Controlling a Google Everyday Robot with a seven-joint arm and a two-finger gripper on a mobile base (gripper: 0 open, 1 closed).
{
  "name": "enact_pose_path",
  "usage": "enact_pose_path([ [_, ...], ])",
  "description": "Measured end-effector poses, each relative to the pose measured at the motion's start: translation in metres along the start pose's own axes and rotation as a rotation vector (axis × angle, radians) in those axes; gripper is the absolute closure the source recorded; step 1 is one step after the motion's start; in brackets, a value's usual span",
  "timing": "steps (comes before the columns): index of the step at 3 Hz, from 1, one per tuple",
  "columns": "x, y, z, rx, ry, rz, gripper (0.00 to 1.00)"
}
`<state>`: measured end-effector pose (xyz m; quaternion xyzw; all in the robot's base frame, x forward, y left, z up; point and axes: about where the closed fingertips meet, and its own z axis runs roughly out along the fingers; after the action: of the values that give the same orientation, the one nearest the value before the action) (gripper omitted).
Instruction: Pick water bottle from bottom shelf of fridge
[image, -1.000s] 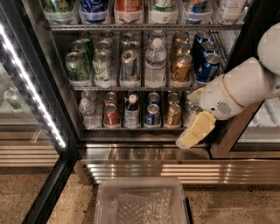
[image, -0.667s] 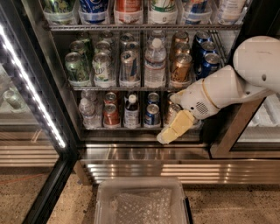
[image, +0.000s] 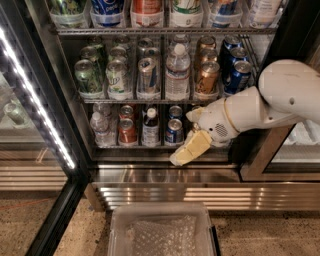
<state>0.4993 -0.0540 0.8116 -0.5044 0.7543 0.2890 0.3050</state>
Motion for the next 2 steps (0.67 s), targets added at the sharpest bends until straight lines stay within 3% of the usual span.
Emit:
enact_pose_path([
  [1,-0.016,-0.011,0.056,-0.025,-0.167,0.006,0.0],
  [2,-0.034,-0.032,0.104,0.003,-0.259,0.005,0.0],
])
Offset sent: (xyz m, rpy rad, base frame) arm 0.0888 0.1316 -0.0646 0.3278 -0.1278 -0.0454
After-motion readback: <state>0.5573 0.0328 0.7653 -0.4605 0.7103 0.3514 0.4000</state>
